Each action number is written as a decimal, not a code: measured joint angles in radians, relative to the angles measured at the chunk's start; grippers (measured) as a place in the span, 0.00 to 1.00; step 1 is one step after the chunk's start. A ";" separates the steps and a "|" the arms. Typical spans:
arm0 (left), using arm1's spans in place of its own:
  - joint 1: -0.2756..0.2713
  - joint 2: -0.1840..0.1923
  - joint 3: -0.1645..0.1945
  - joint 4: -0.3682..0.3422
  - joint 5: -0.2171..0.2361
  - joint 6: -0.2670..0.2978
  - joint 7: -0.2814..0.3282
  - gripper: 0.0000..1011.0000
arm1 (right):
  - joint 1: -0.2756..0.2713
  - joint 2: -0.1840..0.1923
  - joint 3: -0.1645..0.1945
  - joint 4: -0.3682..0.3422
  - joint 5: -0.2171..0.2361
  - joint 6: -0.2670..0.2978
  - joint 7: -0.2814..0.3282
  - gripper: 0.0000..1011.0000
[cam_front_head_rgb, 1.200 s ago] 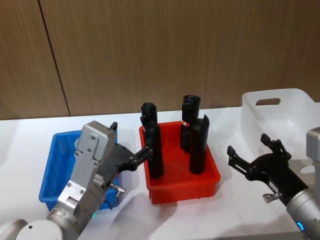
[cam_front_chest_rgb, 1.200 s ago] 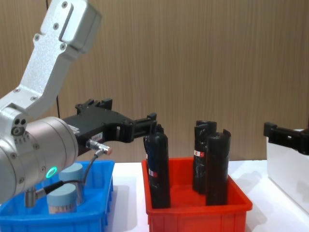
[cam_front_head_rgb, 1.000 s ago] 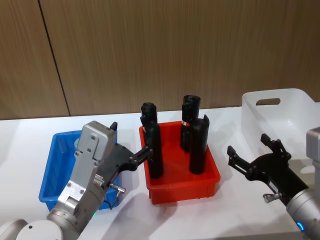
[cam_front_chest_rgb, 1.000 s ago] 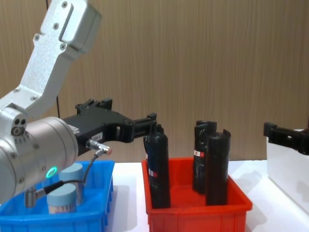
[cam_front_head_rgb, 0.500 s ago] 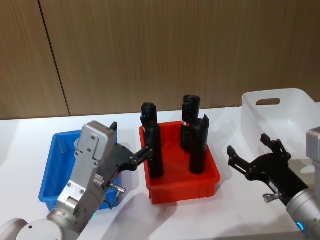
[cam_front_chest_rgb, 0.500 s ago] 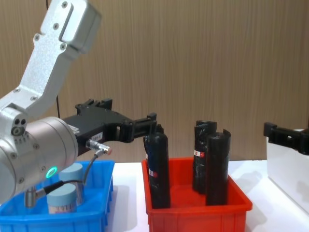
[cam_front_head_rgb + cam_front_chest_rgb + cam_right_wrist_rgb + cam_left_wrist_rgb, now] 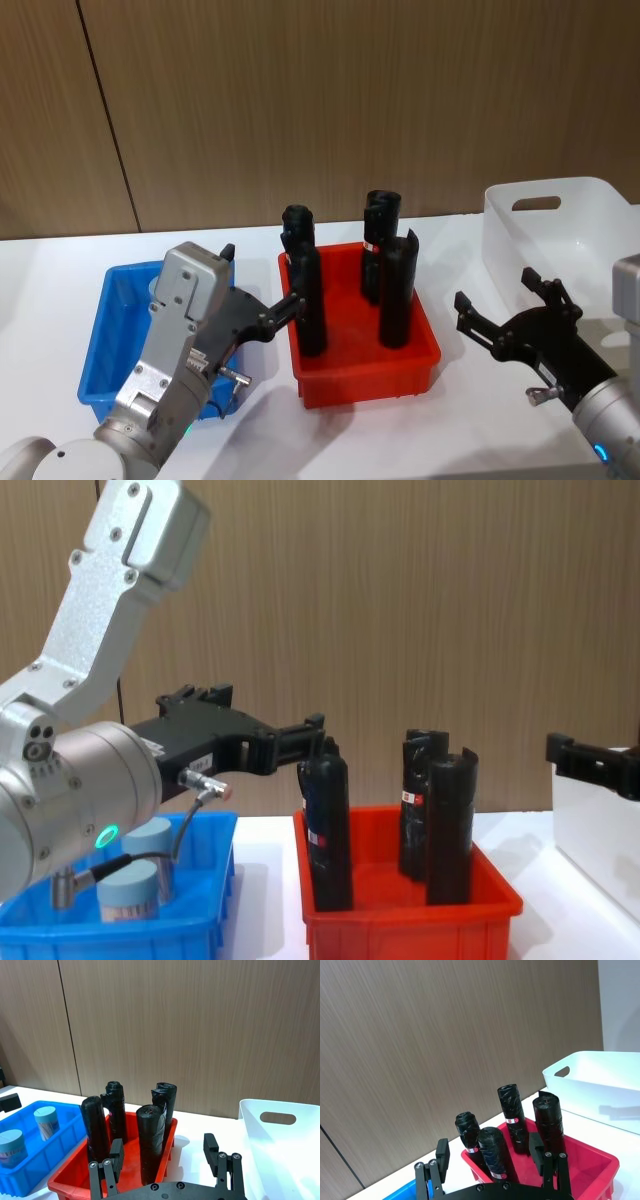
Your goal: Pick the cotton swabs from the blue box and place them into the white box.
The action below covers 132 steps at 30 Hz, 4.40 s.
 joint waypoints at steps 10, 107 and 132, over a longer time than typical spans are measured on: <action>0.000 0.000 0.000 0.000 0.000 0.000 0.000 0.99 | 0.000 0.000 0.000 0.000 0.000 0.000 0.000 0.99; -0.123 -0.023 -0.145 0.396 -0.246 0.203 -0.090 0.66 | 0.000 0.000 0.000 0.000 0.000 0.000 0.000 0.99; -0.111 0.003 -0.142 0.155 -0.119 0.198 -0.173 0.66 | 0.000 0.000 0.000 0.000 0.000 0.000 0.000 0.99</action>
